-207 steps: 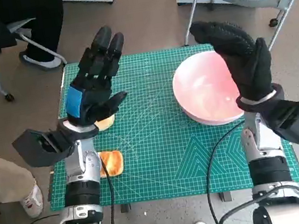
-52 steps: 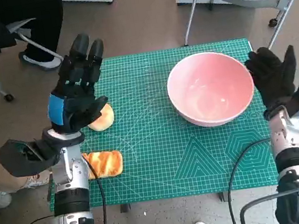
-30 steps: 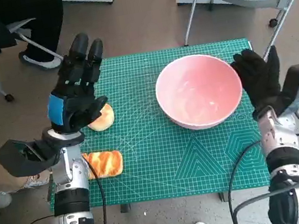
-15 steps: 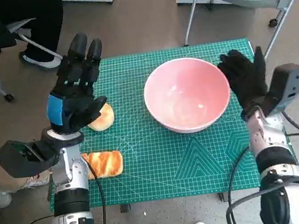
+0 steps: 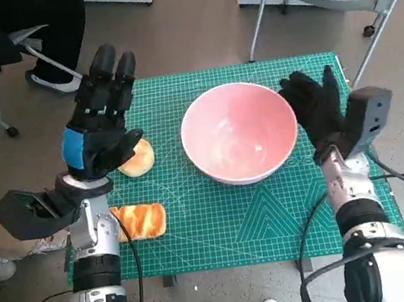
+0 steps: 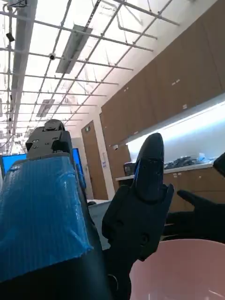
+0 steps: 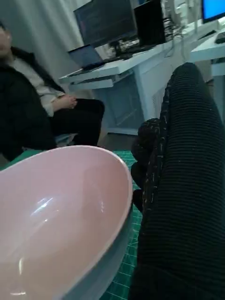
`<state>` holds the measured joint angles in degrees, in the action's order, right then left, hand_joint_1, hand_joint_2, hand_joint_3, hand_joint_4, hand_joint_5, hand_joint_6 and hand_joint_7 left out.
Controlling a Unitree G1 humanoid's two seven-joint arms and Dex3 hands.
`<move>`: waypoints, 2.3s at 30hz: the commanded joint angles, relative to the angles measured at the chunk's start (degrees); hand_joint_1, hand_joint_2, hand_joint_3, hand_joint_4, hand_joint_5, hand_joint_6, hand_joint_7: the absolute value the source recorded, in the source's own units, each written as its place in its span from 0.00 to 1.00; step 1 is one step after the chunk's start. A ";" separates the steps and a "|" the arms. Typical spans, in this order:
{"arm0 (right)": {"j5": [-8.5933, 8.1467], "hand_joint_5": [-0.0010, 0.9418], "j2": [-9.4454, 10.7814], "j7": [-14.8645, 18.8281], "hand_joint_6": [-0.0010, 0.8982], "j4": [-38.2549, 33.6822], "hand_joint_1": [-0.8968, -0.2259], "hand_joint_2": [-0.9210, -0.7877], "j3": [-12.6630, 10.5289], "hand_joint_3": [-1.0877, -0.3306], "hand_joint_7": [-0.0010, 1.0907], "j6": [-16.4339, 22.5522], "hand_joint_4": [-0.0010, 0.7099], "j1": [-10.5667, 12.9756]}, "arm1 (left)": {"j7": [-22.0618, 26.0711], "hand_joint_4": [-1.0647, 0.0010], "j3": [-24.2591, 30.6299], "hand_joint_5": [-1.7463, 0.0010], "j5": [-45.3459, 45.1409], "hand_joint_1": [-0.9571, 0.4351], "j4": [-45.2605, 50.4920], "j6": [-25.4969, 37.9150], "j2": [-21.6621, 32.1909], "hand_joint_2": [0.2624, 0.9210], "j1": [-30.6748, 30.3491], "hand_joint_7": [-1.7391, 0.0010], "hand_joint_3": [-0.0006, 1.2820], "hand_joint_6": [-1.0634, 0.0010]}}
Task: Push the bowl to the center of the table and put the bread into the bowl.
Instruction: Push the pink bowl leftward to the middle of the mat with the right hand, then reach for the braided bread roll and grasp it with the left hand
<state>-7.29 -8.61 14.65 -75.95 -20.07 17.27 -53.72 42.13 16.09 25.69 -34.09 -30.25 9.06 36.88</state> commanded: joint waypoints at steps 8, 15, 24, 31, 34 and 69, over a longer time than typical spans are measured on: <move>0.16 0.00 0.65 0.41 0.28 -0.69 0.34 0.00 -0.24 0.36 0.09 -0.79 0.27 -0.35 | -0.46 0.97 -0.47 1.00 -0.36 0.31 1.40 0.32 0.75 1.00 -0.77 0.98 0.19 0.85; -0.33 0.00 1.29 0.49 0.28 -0.69 0.35 0.00 -0.80 0.36 0.09 -0.91 0.26 -0.46 | -0.54 0.98 -0.64 1.00 -0.46 0.31 1.46 0.28 0.75 1.00 -0.84 0.98 0.19 0.85; -0.19 0.00 0.67 1.22 0.27 -0.57 0.34 0.00 -1.34 0.37 0.08 -0.64 0.25 -0.39 | -0.59 0.98 -0.75 1.00 -0.65 0.31 1.29 -0.01 0.67 1.00 -0.98 0.98 0.19 0.85; -0.02 0.00 -1.09 1.69 0.27 0.19 0.35 0.00 -1.49 0.37 0.08 1.26 0.25 -0.55 | -0.84 0.97 -0.74 1.00 -0.56 0.31 1.77 0.21 0.53 1.00 -1.58 0.97 0.19 0.85; 0.78 0.00 -1.88 1.95 0.27 0.99 0.36 0.00 -0.58 0.36 0.08 3.92 0.25 -0.68 | -0.90 0.97 -0.75 0.99 -0.51 0.31 1.90 0.28 0.50 1.00 -1.84 0.97 0.19 0.85; -9.19 0.01 2.22 22.67 0.26 20.46 0.28 0.00 5.43 0.45 0.10 30.26 0.23 3.79 | -1.22 0.98 -3.43 1.00 -0.04 0.30 3.00 2.44 -1.19 1.00 -2.10 0.97 0.16 0.85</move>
<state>-16.59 -6.15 37.72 -55.35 -15.08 48.62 -51.65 40.45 12.73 25.03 -32.13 -28.17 8.17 35.32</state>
